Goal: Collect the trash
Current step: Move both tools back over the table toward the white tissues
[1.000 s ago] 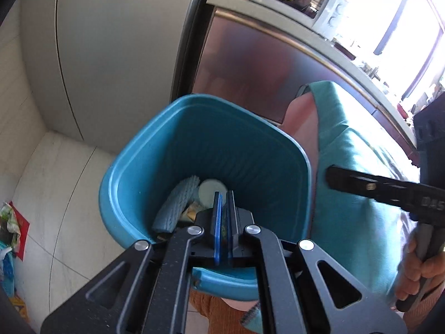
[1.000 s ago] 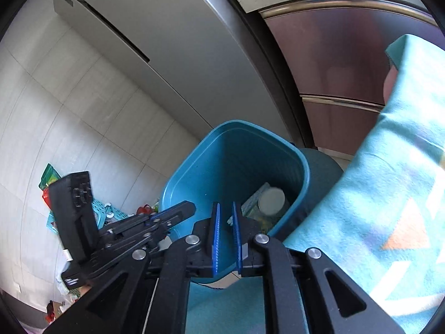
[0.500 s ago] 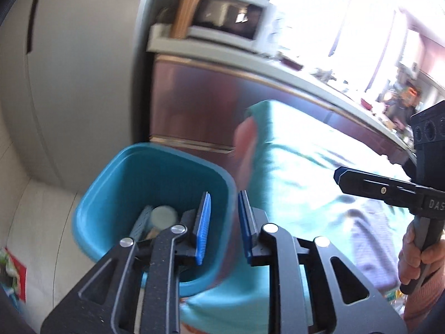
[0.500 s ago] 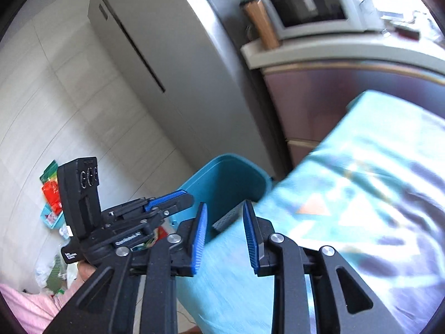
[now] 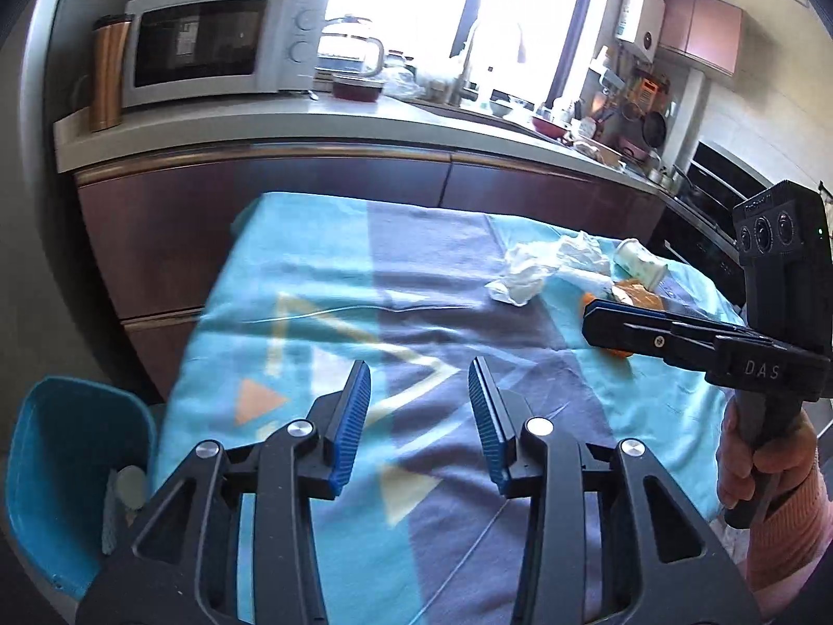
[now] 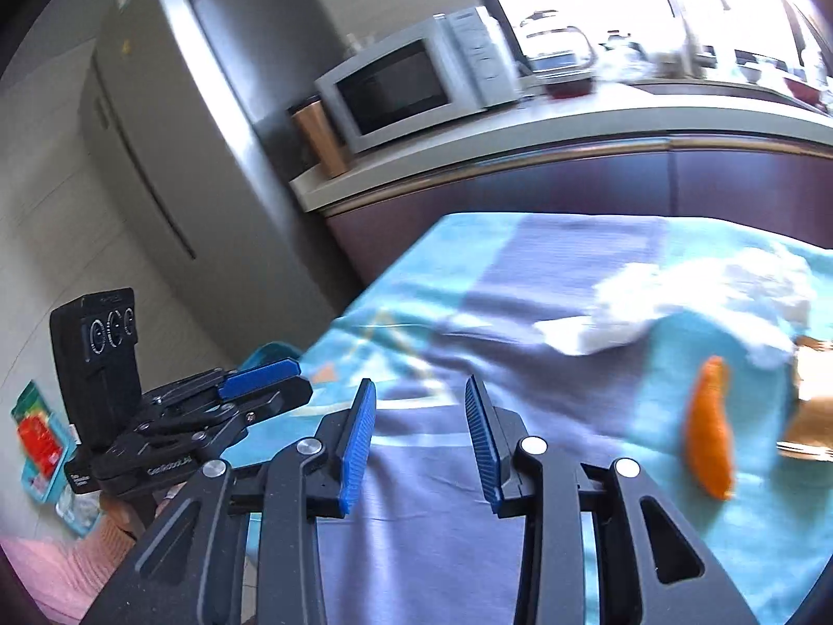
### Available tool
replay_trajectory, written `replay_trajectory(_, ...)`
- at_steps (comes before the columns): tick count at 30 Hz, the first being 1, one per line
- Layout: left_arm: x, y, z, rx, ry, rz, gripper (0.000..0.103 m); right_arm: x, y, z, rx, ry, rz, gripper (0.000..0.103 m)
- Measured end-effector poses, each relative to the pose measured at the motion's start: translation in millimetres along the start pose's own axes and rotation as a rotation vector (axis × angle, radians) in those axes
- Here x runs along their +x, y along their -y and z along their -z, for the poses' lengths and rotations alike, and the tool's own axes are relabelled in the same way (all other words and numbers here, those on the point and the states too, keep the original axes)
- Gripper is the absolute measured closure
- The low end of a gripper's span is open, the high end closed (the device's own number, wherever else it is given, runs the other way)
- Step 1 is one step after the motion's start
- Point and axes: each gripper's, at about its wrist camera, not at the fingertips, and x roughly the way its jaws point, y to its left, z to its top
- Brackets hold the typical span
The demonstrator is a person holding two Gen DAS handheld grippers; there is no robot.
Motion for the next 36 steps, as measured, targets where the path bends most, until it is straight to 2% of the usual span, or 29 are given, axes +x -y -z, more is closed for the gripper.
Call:
replay_trajectory(4, 38.1, 32.4, -14.8, 0.038, -0.039, 0.017, 0.055, -15.2, 40.4, -1.7, 0.049, 0.026, 0.069, 0.065)
replay_trajectory(14, 117.5, 87.0, -58.9, 0.132, -0.094, 0.014, 0.048, -38.1, 115.6, -17.1, 0.104, 0.089, 0.235, 0.061)
replay_trajectory(15, 124.1, 90.6, -61.2, 0.141, -0.100, 0.009, 0.048, -39.5, 121.8, -21.2, 0.106, 0.098, 0.254, 0.060)
replay_trajectory(19, 144.0, 98.7, -68.6, 0.156, -0.121, -0.004, 0.047, -37.5, 149.3, -41.4, 0.120, 0.122, 0.327, 0.042)
replay_trajectory(25, 166.0, 104.6, -71.1, 0.153, -0.161, -0.011, 0.044, -9.0, 182.6, -61.8, 0.150, 0.057, 0.412, 0.034)
replay_trajectory(27, 171.3, 106.0, -70.5, 0.158, -0.173, -0.016, 0.047, 1.2, 190.4, -64.7, 0.162, 0.028, 0.419, 0.034)
replay_trajectory(30, 181.7, 106.4, -68.8, 0.151, -0.209, -0.022, 0.061, 11.6, 197.2, -66.8, 0.170, -0.001, 0.420, 0.034)
replay_trajectory(31, 185.3, 107.1, -67.8, 0.150, -0.221, -0.023, 0.069, 14.1, 198.4, -66.6, 0.173, -0.010, 0.421, 0.035)
replay_trajectory(33, 189.5, 105.8, -65.5, 0.142, -0.235, -0.011, 0.079, 18.5, 200.4, -65.8, 0.177, -0.030, 0.414, 0.044)
replay_trajectory(35, 192.4, 105.6, -62.9, 0.137, -0.250, -0.001, 0.096, 21.2, 201.9, -64.6, 0.180, -0.047, 0.412, 0.060)
replay_trajectory(36, 193.3, 105.6, -61.9, 0.132, -0.255, 0.005, 0.098, 22.5, 202.7, -63.9, 0.179, -0.058, 0.408, 0.063)
